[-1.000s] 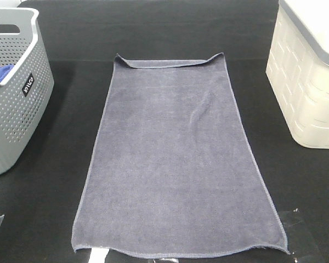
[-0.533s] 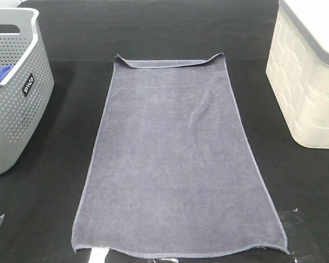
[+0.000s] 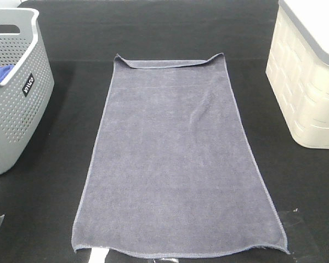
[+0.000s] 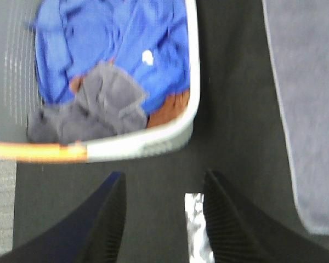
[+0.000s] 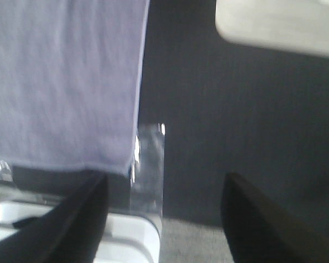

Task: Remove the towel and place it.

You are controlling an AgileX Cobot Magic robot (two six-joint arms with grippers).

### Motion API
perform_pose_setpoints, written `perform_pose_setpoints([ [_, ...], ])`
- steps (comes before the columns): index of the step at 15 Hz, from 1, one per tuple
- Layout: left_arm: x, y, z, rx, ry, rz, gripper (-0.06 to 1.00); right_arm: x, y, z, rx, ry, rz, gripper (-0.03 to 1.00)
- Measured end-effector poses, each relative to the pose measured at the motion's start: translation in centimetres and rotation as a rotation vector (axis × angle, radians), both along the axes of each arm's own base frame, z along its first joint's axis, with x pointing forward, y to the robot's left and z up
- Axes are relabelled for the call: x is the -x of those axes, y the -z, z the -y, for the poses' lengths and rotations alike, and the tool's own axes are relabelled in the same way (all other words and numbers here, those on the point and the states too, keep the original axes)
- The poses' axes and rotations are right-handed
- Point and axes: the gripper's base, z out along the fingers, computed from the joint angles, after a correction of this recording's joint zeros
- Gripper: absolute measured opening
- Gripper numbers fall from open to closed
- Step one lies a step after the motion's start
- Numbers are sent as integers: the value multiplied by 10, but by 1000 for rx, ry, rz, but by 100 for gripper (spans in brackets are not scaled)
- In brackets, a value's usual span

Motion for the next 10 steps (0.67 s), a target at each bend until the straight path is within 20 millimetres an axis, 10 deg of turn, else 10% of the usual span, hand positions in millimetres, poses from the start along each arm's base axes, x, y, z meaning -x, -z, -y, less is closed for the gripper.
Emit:
perform_pose_setpoints([
  [6,107,61,-31,66,68,118,44,92,58,18,-9,-24,98,58],
  [10,132,89,-35,66,191,213,44,131,63,25,-30,-84,341,58],
])
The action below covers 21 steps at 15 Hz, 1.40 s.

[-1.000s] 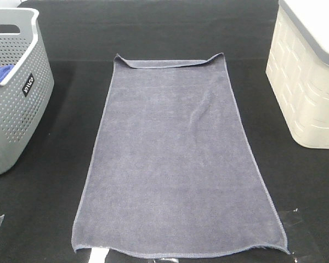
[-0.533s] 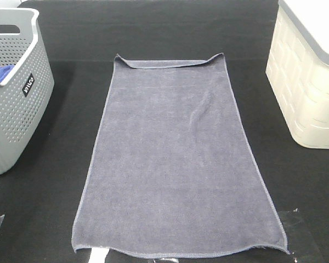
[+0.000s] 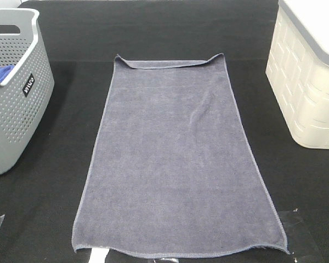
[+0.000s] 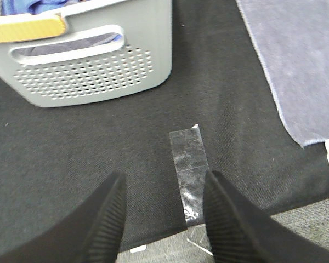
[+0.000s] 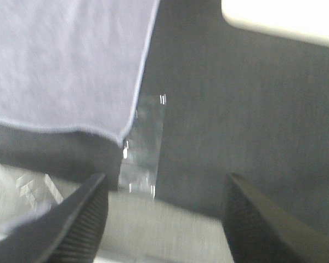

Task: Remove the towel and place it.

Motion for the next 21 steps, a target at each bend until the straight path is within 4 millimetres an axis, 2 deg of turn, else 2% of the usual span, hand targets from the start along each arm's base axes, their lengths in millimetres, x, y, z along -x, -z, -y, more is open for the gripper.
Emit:
perform_pose_setpoints([
  [2,-6,10,7,-9,84,23,44,6,0,0,-16,-30,113,58],
  [3,-6,10,7,-9,84,23,44,6,0,0,-16,-30,113,58],
  [4,-8,12,14,-13,174,55,44,4,4,-4,-35,-63,161,58],
  [7,-8,14,16,-20,209,47,44,3,5,-4,-37,-65,171,58],
  [21,-7,14,18,-9,221,44,44,3,4,-5,-44,-67,172,58],
])
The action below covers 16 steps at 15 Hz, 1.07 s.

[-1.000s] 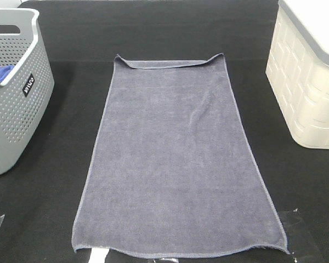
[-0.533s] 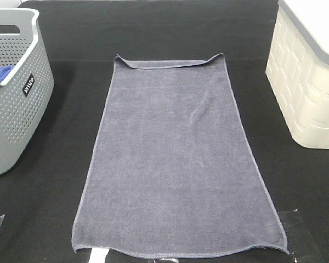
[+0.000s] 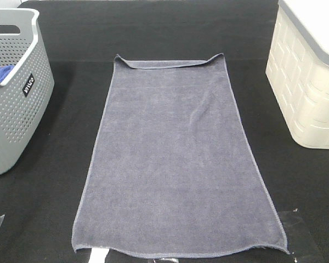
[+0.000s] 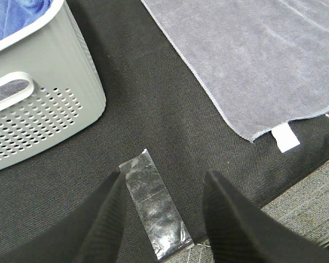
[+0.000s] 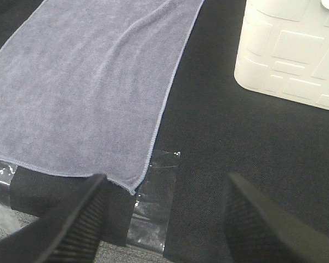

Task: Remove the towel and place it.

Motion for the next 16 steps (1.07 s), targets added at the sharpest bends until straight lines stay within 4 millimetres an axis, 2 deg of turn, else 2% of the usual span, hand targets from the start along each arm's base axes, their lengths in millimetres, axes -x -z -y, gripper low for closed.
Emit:
perform_pose_setpoints([
  [4,2,0,-3,6,-89,19,44,0,0,0,0,0,0,58],
  [9,26,-2,-9,30,-317,173,44,-1,0,0,-8,84,0,58],
  [12,30,-2,-9,24,-356,204,44,-1,0,0,-9,150,0,58],
  [16,30,-2,-9,24,-357,204,44,5,0,-1,-19,153,38,58],
])
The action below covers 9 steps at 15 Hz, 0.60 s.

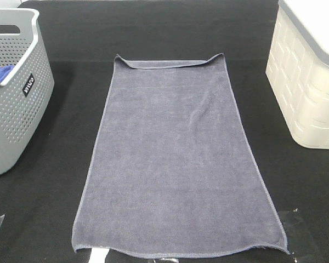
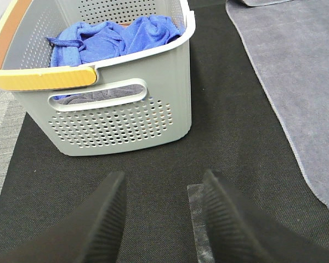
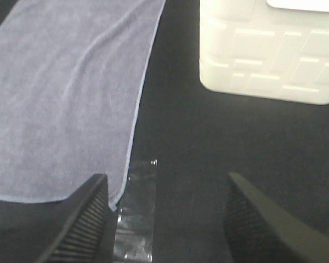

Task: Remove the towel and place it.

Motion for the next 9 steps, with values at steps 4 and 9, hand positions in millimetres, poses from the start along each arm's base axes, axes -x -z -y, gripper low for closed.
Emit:
perform_pose_setpoints([
  [4,0,0,0,0,0,0,44,10,0,0,-4,-1,67,58],
  [9,0,0,0,0,0,0,44,10,0,0,-4,-1,69,58],
])
